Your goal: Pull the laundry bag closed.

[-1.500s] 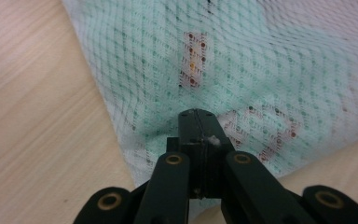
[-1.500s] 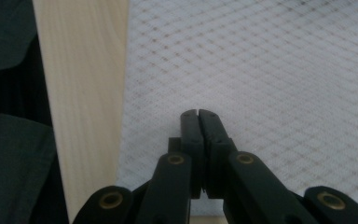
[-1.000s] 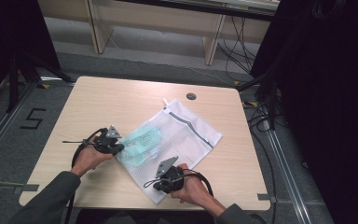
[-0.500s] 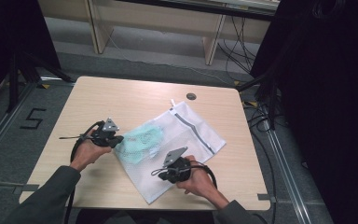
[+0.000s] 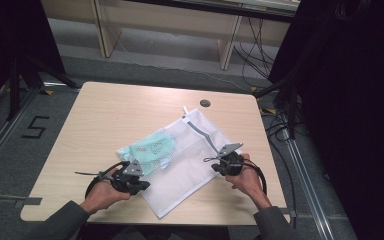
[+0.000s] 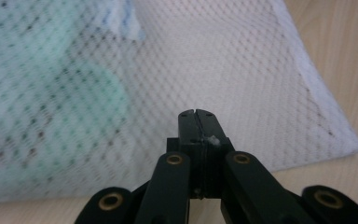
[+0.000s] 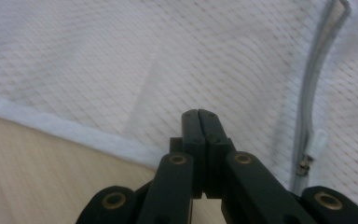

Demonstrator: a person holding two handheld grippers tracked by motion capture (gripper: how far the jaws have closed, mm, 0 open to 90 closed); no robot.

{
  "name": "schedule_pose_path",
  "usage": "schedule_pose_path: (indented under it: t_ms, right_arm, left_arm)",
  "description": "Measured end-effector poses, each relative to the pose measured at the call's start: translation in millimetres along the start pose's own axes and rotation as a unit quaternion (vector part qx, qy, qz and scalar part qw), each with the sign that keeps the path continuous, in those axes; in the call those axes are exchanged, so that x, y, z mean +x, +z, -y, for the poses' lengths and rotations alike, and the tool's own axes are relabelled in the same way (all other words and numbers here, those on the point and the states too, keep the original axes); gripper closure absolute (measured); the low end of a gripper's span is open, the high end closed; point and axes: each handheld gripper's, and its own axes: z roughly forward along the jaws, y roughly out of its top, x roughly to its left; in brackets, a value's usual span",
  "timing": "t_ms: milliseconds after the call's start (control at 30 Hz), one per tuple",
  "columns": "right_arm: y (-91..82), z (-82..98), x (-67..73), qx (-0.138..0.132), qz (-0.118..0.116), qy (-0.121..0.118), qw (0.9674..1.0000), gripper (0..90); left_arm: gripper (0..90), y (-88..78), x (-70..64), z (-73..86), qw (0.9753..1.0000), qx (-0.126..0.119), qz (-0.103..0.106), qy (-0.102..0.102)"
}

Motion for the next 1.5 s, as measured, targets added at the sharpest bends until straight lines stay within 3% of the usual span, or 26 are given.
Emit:
schedule_pose_path:
  t_ms: [33, 67, 133, 167, 300, 333, 367, 433, 467, 500, 633, 700, 733, 800, 867, 900, 967, 1133, 1300, 1367, 1500]
  right_arm:
    - [1.4, 2.1, -2.7, -0.002, 0.005, -0.006, 1.0, 90.0]
    - [2.5, 3.2, -3.1, 0.005, 0.004, -0.002, 1.0, 90.0]
    - [5.9, 3.2, -2.3, 0.015, 0.002, -0.008, 0.9998, 90.0]
    - [8.0, 2.1, -1.9, 0.015, 0.001, -0.015, 0.9998, 90.0]
    - [15.2, -1.2, 3.8, 0.026, -0.005, -0.034, 0.9991, 90.0]
    - [17.6, -0.2, 3.1, 0.016, 0.0, -0.057, 0.9983, 90.0]
    - [15.5, -1.7, 5.8, 0.028, -0.007, -0.041, 0.9987, 90.0]
    - [15.1, -2.2, 10.6, 0.03, -0.012, -0.037, 0.9988, 90.0]
    - [16.3, -1.9, 12.1, 0.024, -0.004, -0.059, 0.9979, 90.0]
    - [15.3, -3.2, 16.8, 0.03, -0.017, -0.053, 0.998, 90.0]
    - [17.5, -7.0, 32.0, 0.024, -0.041, -0.064, 0.9968, 90.0]
    - [18.8, -10.4, 39.2, 0.024, -0.052, -0.078, 0.9953, 90.0]
    - [19.2, -11.1, 43.3, 0.025, -0.058, -0.073, 0.9953, 90.0]
    - [21.0, -15.1, 52.0, 0.024, -0.072, -0.093, 0.9928, 90.0]
    - [23.2, -19.3, 62.3, 0.026, -0.084, -0.106, 0.9905, 90.0]
    - [25.2, -22.2, 68.1, 0.025, -0.088, -0.113, 0.9894, 90.0]
    - [26.9, -26.7, 75.5, 0.026, -0.093, -0.126, 0.9874, 90.0]
    - [31.2, -33.1, 93.3, 0.022, -0.118, -0.136, 0.9834, 90.0]
    - [33.8, -37.5, 103.8, 0.022, -0.128, -0.143, 0.9812, 90.0]
    - [34.2, -38.3, 106.4, 0.023, -0.131, -0.144, 0.9806, 90.0]
    - [35.0, -39.4, 111.2, 0.023, -0.136, -0.144, 0.9799, 90.0]
  left_arm:
    - [89.6, -0.3, 0.3, -0.6, 1.0, 0.008, 0.0, 0.003]
    - [89.6, 1.7, 0.4, 0.1, 1.0, 0.003, -0.003, -0.007]
    - [89.6, 0.1, 6.4, 1.3, 0.9996, 0.026, -0.001, 0.01]
    - [89.6, 2.1, 5.3, 2.5, 0.9998, 0.008, -0.007, -0.017]
    - [89.6, 1.8, 14.2, 6.4, 0.9994, 0.013, -0.017, -0.028]
    - [89.5, 2.1, 17.1, 7.5, 0.9995, 0.013, -0.02, -0.021]
    - [89.5, 2.4, 19.0, 9.1, 0.9992, 0.02, -0.021, -0.027]
    - [89.5, 1.6, 26.2, 11.0, 0.9989, 0.014, -0.026, -0.037]
    - [89.5, 0.3, 29.6, 11.9, 0.9987, 0.014, -0.028, -0.041]
    - [89.5, -2.0, 35.1, 13.2, 0.9985, 0.019, -0.032, -0.039]
    - [89.3, -8.3, 47.1, 17.9, 0.9969, 0.024, -0.052, -0.054]
    - [88.8, -13.1, 53.7, 19.5, 0.9962, 0.038, -0.06, -0.05]
    - [88.5, -16.0, 58.3, 20.4, 0.9955, 0.045, -0.07, -0.045]
    - [88.5, -19.2, 63.9, 21.9, 0.9944, 0.054, -0.075, -0.05]
    - [88.6, -24.4, 72.2, 24.2, 0.994, 0.067, -0.076, -0.041]
    - [88.6, -24.2, 73.3, 25.6, 0.9936, 0.06, -0.078, -0.055]
    - [88.7, -27.4, 78.4, 28.5, 0.9933, 0.06, -0.084, -0.052]
    - [88.7, -34.1, 89.6, 33.4, 0.9913, 0.065, -0.091, -0.068]
    - [88.7, -36.9, 96.0, 35.4, 0.9908, 0.069, -0.096, -0.066]
    - [88.7, -36.8, 95.5, 36.0, 0.99, 0.066, -0.096, -0.079]
    - [88.8, -39.6, 96.4, 36.4, 0.9897, 0.079, -0.103, -0.06]
